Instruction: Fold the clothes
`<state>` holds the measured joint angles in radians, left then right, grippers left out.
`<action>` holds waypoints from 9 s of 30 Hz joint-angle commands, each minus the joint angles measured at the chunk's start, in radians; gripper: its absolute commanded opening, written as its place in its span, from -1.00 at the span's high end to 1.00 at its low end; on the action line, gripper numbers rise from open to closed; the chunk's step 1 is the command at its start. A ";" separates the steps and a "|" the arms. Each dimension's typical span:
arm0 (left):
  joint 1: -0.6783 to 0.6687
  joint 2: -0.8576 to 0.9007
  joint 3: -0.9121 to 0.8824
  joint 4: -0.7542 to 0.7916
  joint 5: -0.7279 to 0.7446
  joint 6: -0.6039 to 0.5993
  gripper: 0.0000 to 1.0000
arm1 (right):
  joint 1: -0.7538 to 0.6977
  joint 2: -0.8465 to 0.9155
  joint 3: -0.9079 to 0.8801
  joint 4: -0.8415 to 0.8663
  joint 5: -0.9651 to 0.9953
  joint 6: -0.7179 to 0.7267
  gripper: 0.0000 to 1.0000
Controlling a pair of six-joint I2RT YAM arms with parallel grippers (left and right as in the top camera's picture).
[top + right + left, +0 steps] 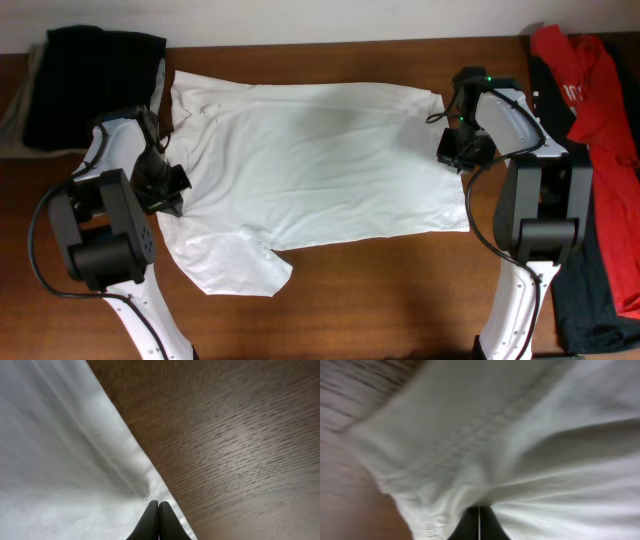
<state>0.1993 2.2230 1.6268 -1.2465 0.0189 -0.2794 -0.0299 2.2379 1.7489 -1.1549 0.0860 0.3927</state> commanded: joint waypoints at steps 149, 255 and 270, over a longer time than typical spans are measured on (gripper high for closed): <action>-0.257 -0.582 -1.046 0.312 0.203 -0.364 0.99 | -0.134 -0.541 -0.875 0.498 -0.184 0.148 0.43; -0.111 -0.074 -0.212 0.969 0.014 -0.206 0.30 | 0.083 -0.095 -0.337 0.965 -0.227 -0.045 -0.57; -0.111 -0.074 -0.212 0.962 0.014 -0.206 0.30 | 0.082 -0.051 -0.337 1.033 -0.205 -0.049 -0.39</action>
<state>0.0818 2.1265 1.4075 -0.2844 0.0444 -0.4908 0.0486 2.1639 1.3979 -0.1257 -0.1310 0.3405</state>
